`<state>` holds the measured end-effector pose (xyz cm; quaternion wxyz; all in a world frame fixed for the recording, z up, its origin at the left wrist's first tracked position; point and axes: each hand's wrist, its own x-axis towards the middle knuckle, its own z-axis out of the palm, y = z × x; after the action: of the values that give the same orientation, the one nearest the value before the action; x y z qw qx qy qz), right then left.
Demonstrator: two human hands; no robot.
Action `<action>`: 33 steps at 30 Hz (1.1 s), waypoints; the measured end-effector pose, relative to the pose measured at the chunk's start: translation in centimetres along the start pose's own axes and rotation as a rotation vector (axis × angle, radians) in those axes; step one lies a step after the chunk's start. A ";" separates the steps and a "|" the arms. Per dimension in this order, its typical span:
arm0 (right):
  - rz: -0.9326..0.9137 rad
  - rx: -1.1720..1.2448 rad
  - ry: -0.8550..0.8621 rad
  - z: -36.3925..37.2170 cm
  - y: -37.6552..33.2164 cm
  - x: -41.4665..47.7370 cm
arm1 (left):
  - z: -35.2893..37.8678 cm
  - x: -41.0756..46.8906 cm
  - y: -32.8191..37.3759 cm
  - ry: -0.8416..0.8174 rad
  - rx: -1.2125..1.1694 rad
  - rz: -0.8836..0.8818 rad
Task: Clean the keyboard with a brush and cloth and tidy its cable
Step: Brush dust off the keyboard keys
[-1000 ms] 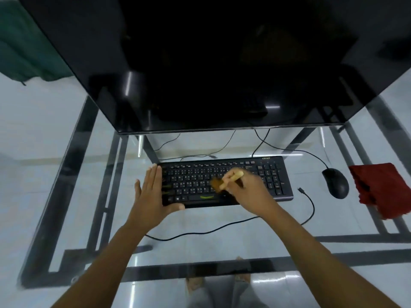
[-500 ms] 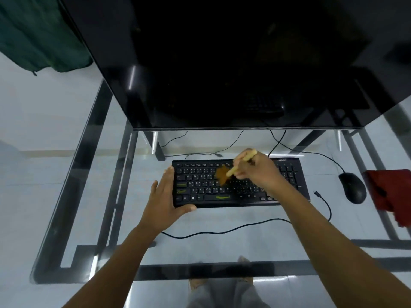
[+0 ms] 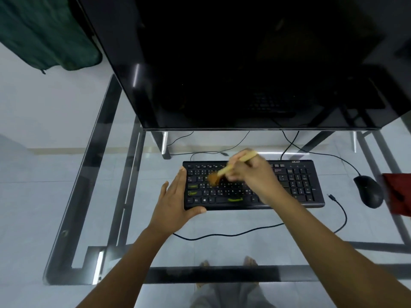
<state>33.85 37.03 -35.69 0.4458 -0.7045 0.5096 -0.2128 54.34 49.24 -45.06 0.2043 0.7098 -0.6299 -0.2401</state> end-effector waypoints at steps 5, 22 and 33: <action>-0.060 -0.101 0.152 1.6 -0.3 0.2 | -0.8 0.3 0.5 -0.003 0.039 0.026; -0.135 -0.087 0.028 5.2 -4.1 3.4 | -1.0 0.4 -0.4 -0.014 -0.105 -0.002; -0.072 -0.193 -0.075 5.8 -4.6 3.5 | -1.1 0.2 -0.2 0.006 -0.122 -0.001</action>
<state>42.02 36.58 -35.34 0.3868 -0.7694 0.4850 -0.1522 55.13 49.06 -44.29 0.2488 0.6972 -0.6130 -0.2761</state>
